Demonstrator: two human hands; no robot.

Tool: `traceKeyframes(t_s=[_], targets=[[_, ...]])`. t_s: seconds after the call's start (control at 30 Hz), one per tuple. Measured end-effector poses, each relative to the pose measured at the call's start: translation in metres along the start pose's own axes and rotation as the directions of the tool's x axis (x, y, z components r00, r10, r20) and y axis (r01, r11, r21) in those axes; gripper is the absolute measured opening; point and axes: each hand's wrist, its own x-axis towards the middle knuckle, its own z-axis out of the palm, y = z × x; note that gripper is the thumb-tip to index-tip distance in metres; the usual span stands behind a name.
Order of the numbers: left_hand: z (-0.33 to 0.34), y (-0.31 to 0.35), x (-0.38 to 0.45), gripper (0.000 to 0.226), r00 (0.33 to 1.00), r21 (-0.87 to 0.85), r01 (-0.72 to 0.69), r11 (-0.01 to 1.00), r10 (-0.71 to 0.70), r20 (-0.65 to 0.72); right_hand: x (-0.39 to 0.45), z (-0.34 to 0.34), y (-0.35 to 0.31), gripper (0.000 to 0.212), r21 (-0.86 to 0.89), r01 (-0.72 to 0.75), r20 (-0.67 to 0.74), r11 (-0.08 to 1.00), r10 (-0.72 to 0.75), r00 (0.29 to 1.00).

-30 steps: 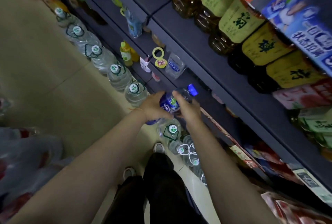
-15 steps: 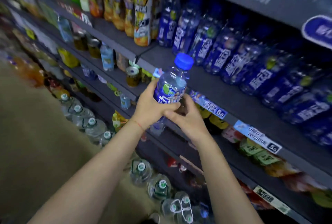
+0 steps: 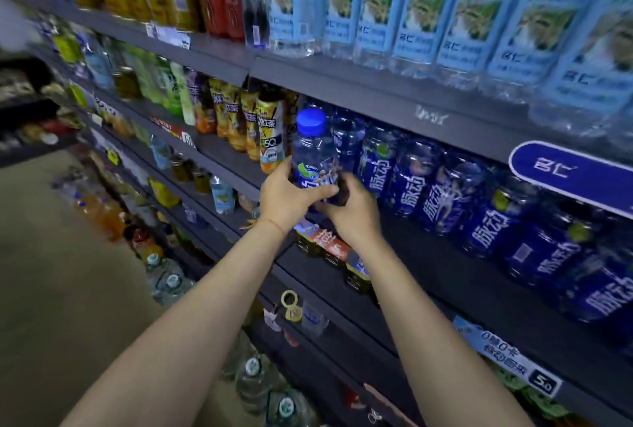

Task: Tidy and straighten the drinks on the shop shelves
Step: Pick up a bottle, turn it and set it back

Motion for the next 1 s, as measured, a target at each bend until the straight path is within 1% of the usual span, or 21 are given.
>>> traceKeyframes(t_s=[0.1,0.23,0.33,0.4,0.5,0.57,0.63,0.67,0.73,0.8,0.87,0.93,0.97,1.0], targets=[[0.0,-0.005,0.025,0.067,1.0,0.039,-0.02,0.999,0.02,-0.006,0.026,0.015,0.005,0.05,-0.049,-0.018,-0.013,0.999,0.018,1.0],[0.001,-0.024,0.055,0.079,1.0,0.074,-0.012,0.997,0.011,0.014,0.049,0.033,0.011,0.043,-0.136,-0.006,-0.014,0.991,0.004,1.0],[0.0,-0.043,0.077,0.075,0.998,0.096,-0.034,0.995,0.028,0.06,0.061,0.046,0.016,0.041,-0.192,-0.032,-0.054,0.981,0.022,0.998],[-0.001,-0.051,0.09,0.073,0.992,0.087,-0.05,0.995,0.039,0.123,0.067,0.055,0.016,0.038,-0.182,-0.079,-0.06,0.98,0.069,0.996],[-0.003,-0.061,0.104,0.072,0.979,0.107,-0.102,0.989,0.081,0.185,0.071,0.069,0.008,0.036,-0.12,-0.148,-0.149,0.982,0.129,0.98],[-0.01,-0.067,0.105,0.066,0.979,0.122,-0.125,0.985,0.103,0.177,0.066,0.076,-0.001,0.031,-0.152,-0.136,-0.244,0.979,0.096,0.965],[-0.025,-0.076,0.099,0.044,0.988,0.075,-0.088,0.993,0.077,0.137,0.056,0.086,-0.009,0.025,-0.148,-0.091,-0.317,0.985,0.04,0.948],[-0.035,-0.085,0.095,0.029,0.991,0.046,-0.053,0.998,0.047,0.123,0.049,0.094,-0.012,0.023,-0.121,-0.061,-0.301,0.991,0.022,0.953],[-0.058,-0.11,0.091,0.004,0.994,0.029,0.025,0.999,-0.028,0.109,0.036,0.119,-0.015,0.016,-0.074,-0.017,-0.172,0.997,0.005,0.985],[-0.079,-0.139,0.089,0.012,0.987,0.045,0.124,0.991,-0.128,0.096,0.026,0.149,-0.008,0.009,-0.042,-0.032,-0.039,0.999,0.03,0.999],[-0.097,-0.167,0.092,0.02,0.968,0.052,0.228,0.972,-0.232,0.091,0.018,0.18,0.003,0.007,-0.049,-0.11,0.061,0.993,0.113,0.992],[-0.114,-0.188,0.099,0.024,0.944,0.093,0.298,0.95,-0.307,0.116,0.016,0.209,0.02,0.013,-0.115,-0.199,0.167,0.973,0.216,0.962],[-0.121,-0.197,0.104,0.025,0.929,0.128,0.326,0.936,-0.343,0.14,0.016,0.221,0.028,0.013,-0.159,-0.247,0.211,0.956,0.277,0.937],[-0.127,-0.206,0.11,0.026,0.916,0.16,0.34,0.927,-0.365,0.166,0.018,0.231,0.036,0.009,-0.211,-0.296,0.223,0.932,0.341,0.913]])
